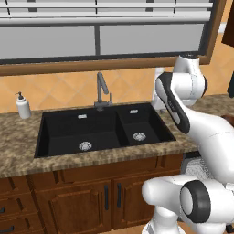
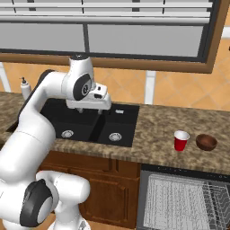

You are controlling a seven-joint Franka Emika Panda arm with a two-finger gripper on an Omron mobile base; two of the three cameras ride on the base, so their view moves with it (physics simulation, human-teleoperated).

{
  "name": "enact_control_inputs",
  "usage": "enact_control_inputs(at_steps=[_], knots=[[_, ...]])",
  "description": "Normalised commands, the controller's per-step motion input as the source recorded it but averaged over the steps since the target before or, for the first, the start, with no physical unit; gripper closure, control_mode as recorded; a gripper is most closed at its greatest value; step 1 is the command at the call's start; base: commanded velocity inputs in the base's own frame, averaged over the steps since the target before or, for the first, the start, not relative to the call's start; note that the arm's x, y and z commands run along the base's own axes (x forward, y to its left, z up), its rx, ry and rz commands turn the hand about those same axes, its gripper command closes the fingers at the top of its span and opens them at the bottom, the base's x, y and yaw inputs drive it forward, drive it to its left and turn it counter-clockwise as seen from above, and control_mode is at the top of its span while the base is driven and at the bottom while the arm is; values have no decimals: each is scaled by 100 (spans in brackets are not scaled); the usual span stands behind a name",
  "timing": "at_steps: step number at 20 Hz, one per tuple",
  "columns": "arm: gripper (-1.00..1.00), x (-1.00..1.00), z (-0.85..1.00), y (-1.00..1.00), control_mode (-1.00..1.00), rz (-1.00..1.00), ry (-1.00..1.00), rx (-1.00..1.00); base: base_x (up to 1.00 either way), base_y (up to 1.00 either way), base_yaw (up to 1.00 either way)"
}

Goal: Pick up the cup and bowl from the counter, place them in the dishwasher, and close the dishwasher door.

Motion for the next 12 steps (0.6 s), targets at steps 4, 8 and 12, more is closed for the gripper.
enact_control_inputs(at_steps=[4, 8, 12], knots=[[-100, 0, -1, -10, -100, 0, 0, 0, 0, 0, 0], [-100, 0, -7, -10, -100, 0, 0, 0, 0, 0, 0], [-100, 0, -6, -6, -100, -3, 3, -34, 0, 0, 0]])
